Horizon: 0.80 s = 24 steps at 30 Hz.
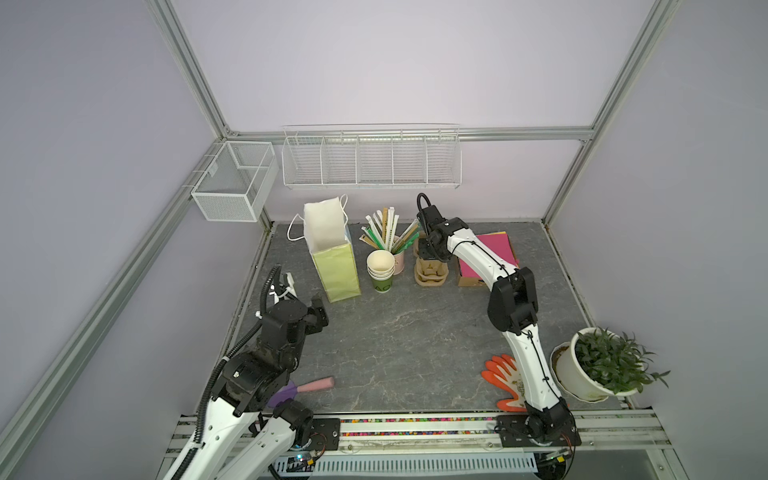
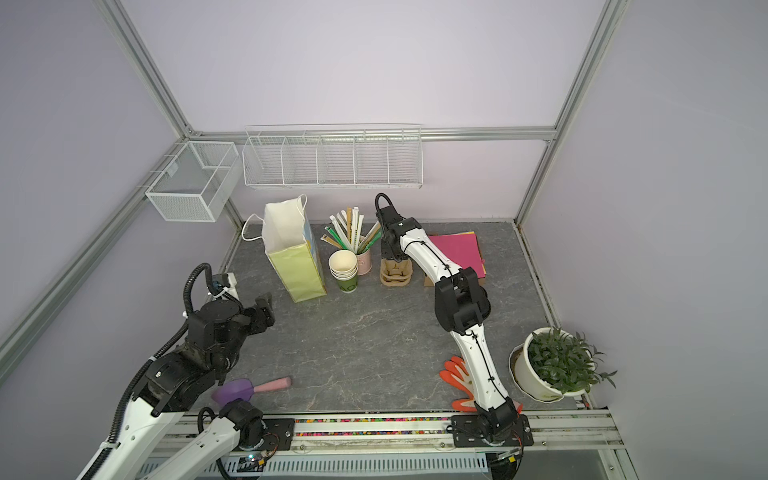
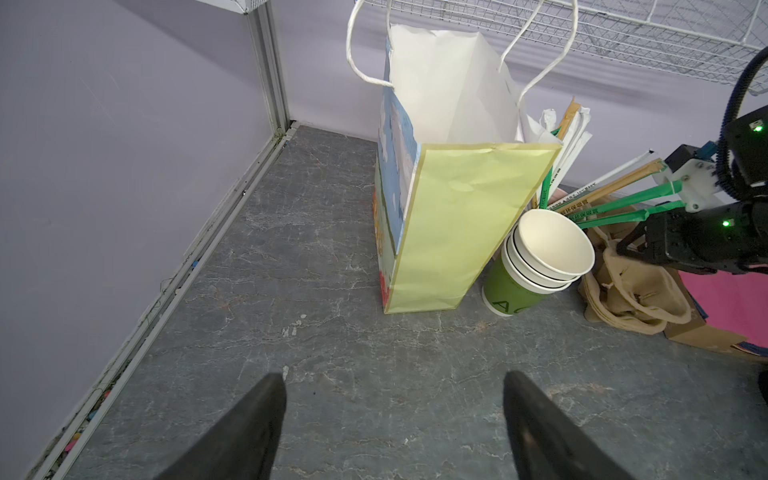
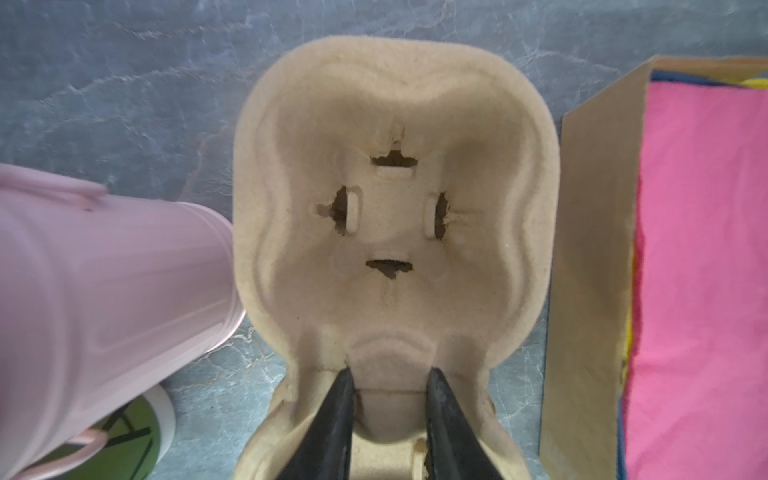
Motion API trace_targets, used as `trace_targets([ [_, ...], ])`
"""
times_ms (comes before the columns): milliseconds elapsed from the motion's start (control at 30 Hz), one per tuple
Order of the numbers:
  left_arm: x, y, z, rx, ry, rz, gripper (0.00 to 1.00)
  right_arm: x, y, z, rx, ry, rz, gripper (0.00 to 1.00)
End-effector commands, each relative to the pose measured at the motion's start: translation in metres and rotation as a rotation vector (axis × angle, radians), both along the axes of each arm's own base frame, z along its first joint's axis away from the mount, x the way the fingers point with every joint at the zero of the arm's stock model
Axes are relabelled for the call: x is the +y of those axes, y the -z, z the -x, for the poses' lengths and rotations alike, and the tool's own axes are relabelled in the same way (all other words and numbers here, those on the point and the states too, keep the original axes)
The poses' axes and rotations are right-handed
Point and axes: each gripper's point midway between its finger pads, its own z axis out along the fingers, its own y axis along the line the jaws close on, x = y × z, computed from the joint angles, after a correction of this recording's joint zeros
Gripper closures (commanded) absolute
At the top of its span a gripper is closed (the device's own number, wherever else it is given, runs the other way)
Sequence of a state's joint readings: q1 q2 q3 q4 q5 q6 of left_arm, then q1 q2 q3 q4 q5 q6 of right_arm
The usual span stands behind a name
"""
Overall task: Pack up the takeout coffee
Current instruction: 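Lift the tan cup carrier off the other carrier with the right gripper, then lower the cup carrier onto the table nearer the robot and release it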
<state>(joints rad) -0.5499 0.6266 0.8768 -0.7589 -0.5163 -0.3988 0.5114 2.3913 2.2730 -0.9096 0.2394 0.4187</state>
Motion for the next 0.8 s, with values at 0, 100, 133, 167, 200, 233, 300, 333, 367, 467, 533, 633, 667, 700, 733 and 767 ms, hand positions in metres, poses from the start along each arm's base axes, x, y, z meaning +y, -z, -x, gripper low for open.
trace_targets([
  [0,0.004,0.004,0.0,0.003,-0.011,-0.025,0.18,-0.003,-0.05,0.002,-0.069,0.01,-0.029,0.71],
  [100,0.004,0.004,0.0,0.001,-0.012,-0.024,0.18,-0.008,-0.072,0.008,-0.099,0.01,-0.034,0.71],
  [133,0.005,0.004,0.001,0.0,-0.014,-0.026,0.18,-0.011,-0.078,0.012,-0.105,0.009,-0.032,0.71],
  [167,0.005,0.003,0.001,-0.002,-0.015,-0.024,0.18,-0.015,-0.084,0.017,-0.109,0.009,-0.025,0.71],
  [200,0.005,0.002,0.001,-0.005,-0.015,-0.022,0.18,-0.018,-0.091,0.023,-0.113,0.003,-0.023,0.71],
  [233,0.005,0.003,0.001,-0.005,-0.015,-0.022,0.18,-0.022,-0.096,0.029,-0.117,0.001,-0.019,0.71],
  [300,0.005,0.002,0.001,-0.006,-0.014,-0.022,0.18,-0.031,-0.104,0.044,-0.124,0.0,-0.023,0.71],
  [333,0.005,0.002,0.002,-0.007,-0.012,-0.022,0.18,-0.033,-0.107,0.051,-0.128,-0.003,-0.03,0.71],
  [367,0.005,0.002,0.002,-0.006,-0.013,-0.021,0.18,-0.037,-0.109,0.06,-0.129,-0.005,-0.035,0.71],
  [467,0.005,0.002,0.002,-0.008,-0.011,-0.018,0.18,-0.053,-0.112,0.09,-0.13,0.001,-0.046,0.71],
  [533,0.005,0.001,0.003,-0.009,-0.01,-0.017,0.18,-0.065,-0.109,0.111,-0.127,0.008,-0.049,0.71],
  [633,0.005,0.002,0.003,-0.006,-0.009,-0.019,0.18,-0.081,-0.097,0.143,-0.104,0.023,-0.052,0.71],
  [667,0.005,0.001,0.003,-0.008,-0.008,-0.015,0.18,-0.085,-0.092,0.154,-0.096,0.024,-0.057,0.71],
  [700,0.005,0.001,0.003,-0.007,-0.007,-0.016,0.18,-0.089,-0.084,0.164,-0.082,0.028,-0.058,0.71],
  [733,0.005,0.001,0.003,-0.008,-0.006,-0.015,0.18,-0.092,-0.078,0.172,-0.072,0.032,-0.06,0.71],
  [767,0.004,0.001,0.003,-0.008,-0.004,-0.013,0.18,-0.095,-0.071,0.18,-0.061,0.036,-0.061,0.71],
])
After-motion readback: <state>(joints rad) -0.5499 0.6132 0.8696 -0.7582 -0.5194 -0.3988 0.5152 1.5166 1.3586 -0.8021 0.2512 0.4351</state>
